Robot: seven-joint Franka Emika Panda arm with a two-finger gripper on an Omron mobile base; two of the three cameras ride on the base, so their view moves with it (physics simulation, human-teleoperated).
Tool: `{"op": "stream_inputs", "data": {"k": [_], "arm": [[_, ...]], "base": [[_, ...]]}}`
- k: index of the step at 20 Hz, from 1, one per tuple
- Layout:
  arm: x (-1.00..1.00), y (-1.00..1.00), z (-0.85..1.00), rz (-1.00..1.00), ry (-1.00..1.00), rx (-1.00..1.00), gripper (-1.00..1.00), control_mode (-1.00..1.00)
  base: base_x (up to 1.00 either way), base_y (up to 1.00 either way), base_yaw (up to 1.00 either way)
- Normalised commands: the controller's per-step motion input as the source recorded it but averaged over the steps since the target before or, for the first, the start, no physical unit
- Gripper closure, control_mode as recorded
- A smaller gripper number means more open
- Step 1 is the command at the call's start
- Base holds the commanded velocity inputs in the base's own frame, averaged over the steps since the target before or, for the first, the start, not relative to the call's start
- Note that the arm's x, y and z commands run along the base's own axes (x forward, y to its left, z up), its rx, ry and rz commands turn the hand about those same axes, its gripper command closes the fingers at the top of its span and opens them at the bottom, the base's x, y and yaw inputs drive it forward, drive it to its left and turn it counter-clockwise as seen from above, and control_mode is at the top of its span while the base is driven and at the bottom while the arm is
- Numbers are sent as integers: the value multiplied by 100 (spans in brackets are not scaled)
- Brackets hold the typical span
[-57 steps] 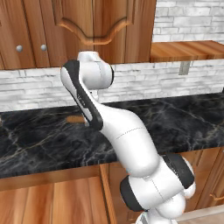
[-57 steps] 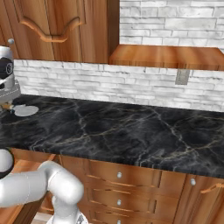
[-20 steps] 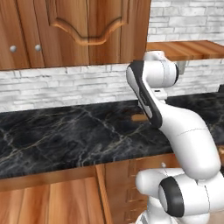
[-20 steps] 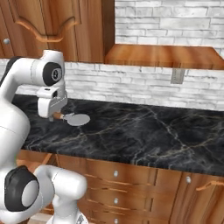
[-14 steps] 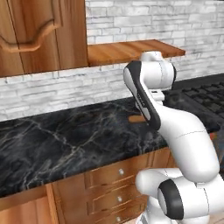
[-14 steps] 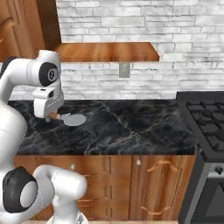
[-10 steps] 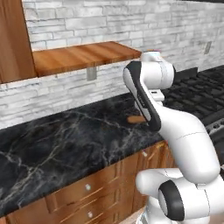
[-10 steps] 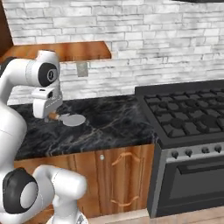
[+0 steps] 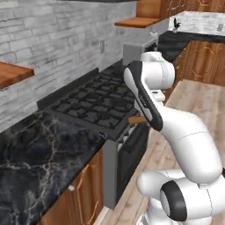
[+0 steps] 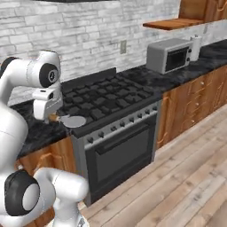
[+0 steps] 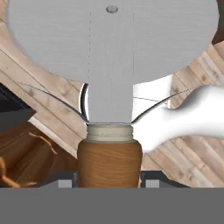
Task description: Take the pizza cutter from the drawer on the left and place it on the dining counter for cutting.
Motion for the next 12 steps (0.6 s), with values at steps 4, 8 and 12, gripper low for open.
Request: {"op": "stream_inputs", "data": {"k": [4, 8, 12], "arm": [[0, 0, 0, 0, 0, 0, 100, 100], [0, 0, 0, 0, 0, 0, 100, 100], [0, 0, 0, 0, 0, 0, 100, 100]], "base": [[0, -85, -77], [0, -94, -73], [0, -38, -87]]}}
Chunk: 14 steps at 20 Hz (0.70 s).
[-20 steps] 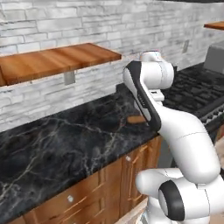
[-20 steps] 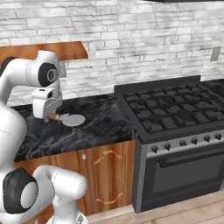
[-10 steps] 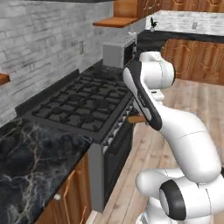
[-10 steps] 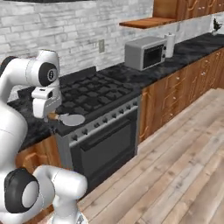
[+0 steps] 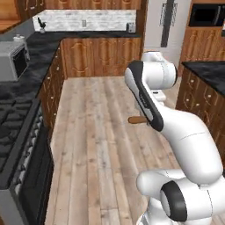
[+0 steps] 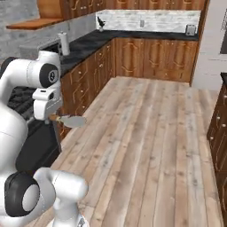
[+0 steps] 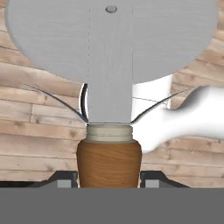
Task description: Take the pizza cutter from the drawer on the left and place it on the dining counter for cutting.
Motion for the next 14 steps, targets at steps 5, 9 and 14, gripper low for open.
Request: {"op": "stream_inputs", "data": {"k": [5, 9, 14], "arm": [[0, 0, 0, 0, 0, 0, 100, 100], [0, 0, 0, 0, 0, 0, 100, 100], [0, 0, 0, 0, 0, 0, 100, 100]], "base": [[0, -1, -97], [0, 0, -98], [0, 1, -95]]}}
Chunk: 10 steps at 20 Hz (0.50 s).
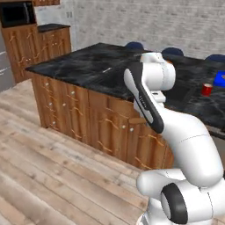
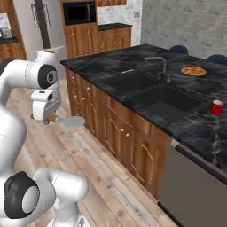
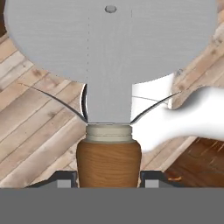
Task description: Take the pizza cutter from the drawer on the left and place it on the dining counter for cutting.
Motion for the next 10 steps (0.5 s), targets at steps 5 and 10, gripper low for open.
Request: {"op": "stream_inputs", "data": {"k": [5, 10], "arm": [[0, 0, 0, 0, 0, 0, 100, 100], [0, 0, 0, 0, 0, 0, 100, 100]], "base": [[48, 73, -66], [76, 100, -43]]}}
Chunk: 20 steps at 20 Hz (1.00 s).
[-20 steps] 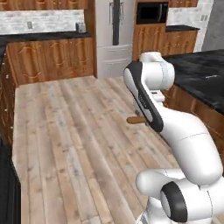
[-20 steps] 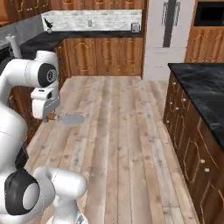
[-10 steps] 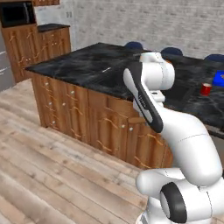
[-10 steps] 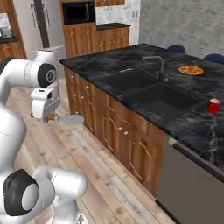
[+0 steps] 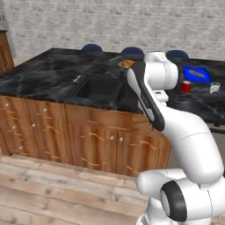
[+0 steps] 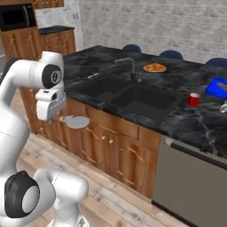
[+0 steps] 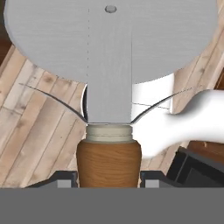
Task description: Take the pizza cutter from the drawer on the left and place it on the dining counter for cutting.
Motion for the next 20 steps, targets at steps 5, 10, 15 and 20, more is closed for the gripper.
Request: {"op": "stream_inputs", "data": {"k": [5, 10, 15, 20], "arm": [[0, 0, 0, 0, 0, 0, 100, 100], [0, 0, 0, 0, 0, 0, 100, 100], [0, 0, 0, 0, 0, 0, 100, 100], [0, 0, 0, 0, 0, 0, 100, 100]], "base": [[55, 100, -33], [57, 100, -23], [31, 100, -12], [28, 100, -4]]}}
